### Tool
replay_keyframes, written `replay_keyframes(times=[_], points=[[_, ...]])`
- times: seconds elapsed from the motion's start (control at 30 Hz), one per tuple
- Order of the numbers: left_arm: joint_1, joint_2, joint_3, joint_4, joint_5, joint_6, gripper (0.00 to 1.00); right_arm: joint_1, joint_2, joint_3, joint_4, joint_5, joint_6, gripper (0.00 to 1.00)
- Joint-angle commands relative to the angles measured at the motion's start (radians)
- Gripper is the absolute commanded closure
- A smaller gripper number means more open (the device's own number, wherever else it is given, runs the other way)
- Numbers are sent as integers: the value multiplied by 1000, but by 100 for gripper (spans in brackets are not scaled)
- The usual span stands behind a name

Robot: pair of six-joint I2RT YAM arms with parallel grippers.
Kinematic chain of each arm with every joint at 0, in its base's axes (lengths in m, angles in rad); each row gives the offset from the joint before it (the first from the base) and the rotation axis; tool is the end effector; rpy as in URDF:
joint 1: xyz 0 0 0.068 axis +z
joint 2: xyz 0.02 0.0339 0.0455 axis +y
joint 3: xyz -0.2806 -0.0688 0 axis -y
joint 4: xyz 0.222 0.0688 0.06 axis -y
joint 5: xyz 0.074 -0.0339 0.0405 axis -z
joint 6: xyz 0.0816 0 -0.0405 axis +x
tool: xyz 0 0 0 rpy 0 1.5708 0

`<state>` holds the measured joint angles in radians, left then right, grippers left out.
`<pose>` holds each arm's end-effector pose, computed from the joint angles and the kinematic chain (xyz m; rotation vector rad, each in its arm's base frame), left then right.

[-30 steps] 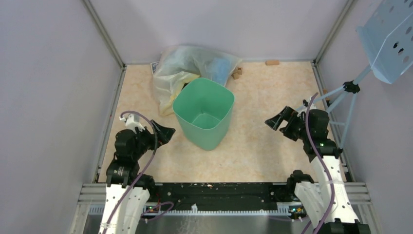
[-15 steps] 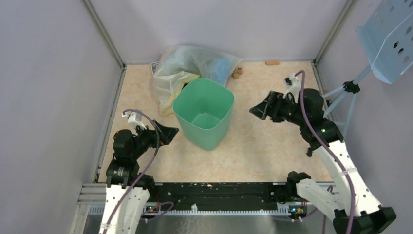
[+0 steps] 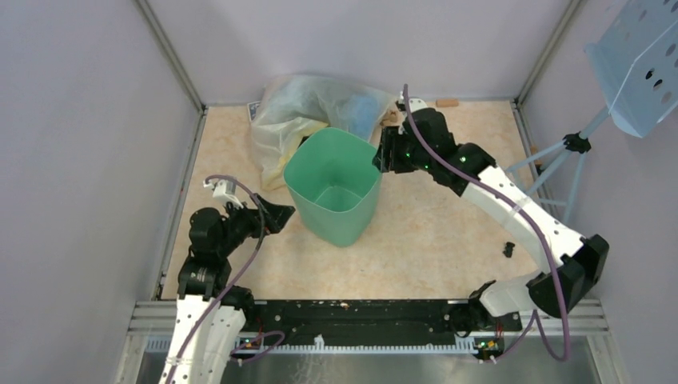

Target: Put the trash bags into the trash bin

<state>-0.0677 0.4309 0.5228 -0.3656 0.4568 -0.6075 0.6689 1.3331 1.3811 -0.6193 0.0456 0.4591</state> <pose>0.1196 -0.0442 0.2710 -0.1821 1.9014 -0.8848 0.2405 0.1854 0.3727 -0.2035 2.1946 0.6008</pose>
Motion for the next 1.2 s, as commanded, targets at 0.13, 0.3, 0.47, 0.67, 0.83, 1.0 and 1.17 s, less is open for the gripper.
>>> replay_keyframes(times=[0.13, 0.3, 0.47, 0.67, 0.83, 1.0, 1.17], points=[[2, 30, 4, 37, -99, 32, 1, 44, 179, 205, -105, 146, -63, 51], [2, 62, 6, 16, -165, 12, 1, 47, 197, 230, -123, 197, -75, 91], [1, 92, 5, 26, -175, 2, 1, 18, 181, 285, -186, 341, -98, 100], [1, 145, -20, 98, -164, -31, 2, -175, 95, 257, -195, 300, -129, 100], [2, 234, -38, 203, -152, -59, 2, -342, 45, 195, -178, 276, -163, 100], [0, 391, 11, 291, -169, -66, 2, -461, 49, 197, -181, 297, -187, 100], [2, 560, 64, 403, -218, -70, 4, -463, 68, 241, -202, 244, -198, 55]])
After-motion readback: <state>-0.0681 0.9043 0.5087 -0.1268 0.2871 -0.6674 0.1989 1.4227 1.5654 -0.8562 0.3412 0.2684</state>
